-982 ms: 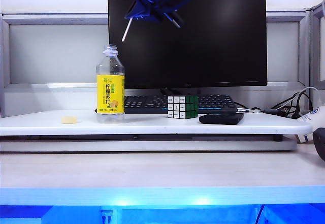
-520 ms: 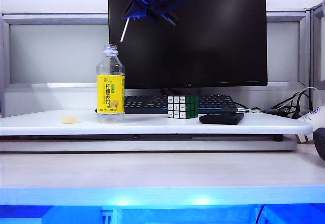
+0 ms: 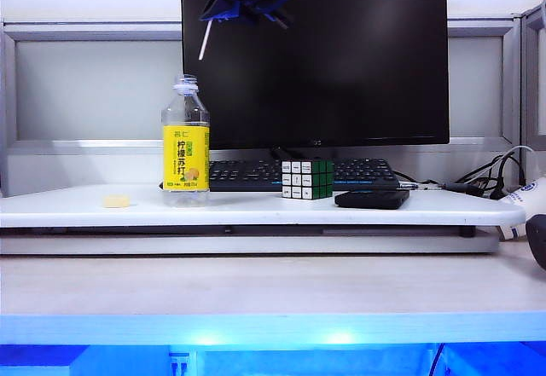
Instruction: Grab a stick from the table and stick it in a plastic bottle.
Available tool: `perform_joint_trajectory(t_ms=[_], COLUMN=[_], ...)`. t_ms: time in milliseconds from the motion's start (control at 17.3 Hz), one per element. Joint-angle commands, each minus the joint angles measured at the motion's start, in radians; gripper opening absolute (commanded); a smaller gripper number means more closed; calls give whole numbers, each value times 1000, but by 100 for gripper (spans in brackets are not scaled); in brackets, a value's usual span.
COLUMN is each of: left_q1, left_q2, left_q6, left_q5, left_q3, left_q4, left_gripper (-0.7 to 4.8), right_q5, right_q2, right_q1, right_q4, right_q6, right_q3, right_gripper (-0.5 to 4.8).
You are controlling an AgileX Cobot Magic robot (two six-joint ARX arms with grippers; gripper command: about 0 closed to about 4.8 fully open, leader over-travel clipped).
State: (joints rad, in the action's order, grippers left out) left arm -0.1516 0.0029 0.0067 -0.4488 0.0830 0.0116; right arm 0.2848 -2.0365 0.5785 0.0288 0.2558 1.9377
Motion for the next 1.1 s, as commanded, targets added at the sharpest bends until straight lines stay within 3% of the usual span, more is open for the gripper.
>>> perform_joint_trajectory(t_ms=[58, 404, 925, 982, 1040, 1098], left_q1=[1, 1, 1, 1, 1, 1], left_q2=[0, 0, 0, 0, 0, 0], left_q6=[1, 1, 1, 1, 1, 1], left_q5=[5, 27, 26, 26, 26, 27], left_q3=[4, 4, 4, 4, 4, 4], left_q4=[-13, -12, -9, -9, -9, -9], left_gripper=[-6, -6, -6, -6, -6, -6], right_q5=[6, -40, -72, -72, -73, -74], right_q2=[-26, -37, -37, -37, -37, -37], right_q1=[16, 63, 63, 63, 63, 63], right_q4=[2, 33, 50, 50, 50, 50], right_q6=[-27, -129, -156, -160, -175, -178], right_q3=[30, 30, 30, 30, 30, 30], right_gripper=[-5, -5, -5, 6, 104, 148])
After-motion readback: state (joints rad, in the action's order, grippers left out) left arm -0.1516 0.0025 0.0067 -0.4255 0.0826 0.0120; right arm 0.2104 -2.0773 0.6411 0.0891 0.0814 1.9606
